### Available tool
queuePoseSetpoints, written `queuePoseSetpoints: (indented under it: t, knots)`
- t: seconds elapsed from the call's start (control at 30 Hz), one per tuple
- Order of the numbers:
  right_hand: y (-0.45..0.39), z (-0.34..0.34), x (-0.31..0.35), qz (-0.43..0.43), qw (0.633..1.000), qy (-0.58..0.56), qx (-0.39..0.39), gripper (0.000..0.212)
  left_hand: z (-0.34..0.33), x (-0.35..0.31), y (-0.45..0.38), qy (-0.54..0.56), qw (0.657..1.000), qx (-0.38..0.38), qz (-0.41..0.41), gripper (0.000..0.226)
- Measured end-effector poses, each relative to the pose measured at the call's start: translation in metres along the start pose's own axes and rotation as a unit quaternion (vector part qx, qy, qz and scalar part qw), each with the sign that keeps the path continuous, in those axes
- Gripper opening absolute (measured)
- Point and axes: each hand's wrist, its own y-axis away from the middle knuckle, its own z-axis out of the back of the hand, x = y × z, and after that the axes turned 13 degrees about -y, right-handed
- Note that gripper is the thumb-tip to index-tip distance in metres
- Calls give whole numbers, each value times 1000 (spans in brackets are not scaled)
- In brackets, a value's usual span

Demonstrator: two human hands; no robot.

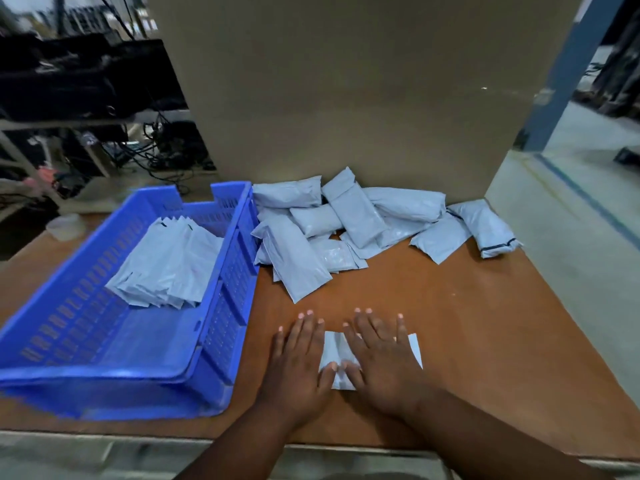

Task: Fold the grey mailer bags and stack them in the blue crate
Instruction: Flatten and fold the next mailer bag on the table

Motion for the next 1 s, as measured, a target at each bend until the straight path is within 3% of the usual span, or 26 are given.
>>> queuePoseSetpoints:
  t: [0.3, 0.63, 0.83, 0.93, 1.0]
  knots:
    - [-15, -32, 25, 77, 996, 14, 35, 69, -17, 27, 10, -29, 998, 55, -31, 67]
    - [-24, -34, 15, 98, 994, 23, 44, 70, -16, 27, 9, -22, 999, 33, -36, 68]
    - [-44, -15, -16, 187, 974, 55, 116, 71, -11, 30, 10, 5, 999, 39, -28, 71]
    - [-37, 4, -25, 169, 976, 67, 119, 73, -6, 28, 12, 26, 999, 33, -19, 73]
    - [-22, 14, -22, 136, 986, 49, 79, 73, -3, 25, 19, 36, 999, 3, -32, 72]
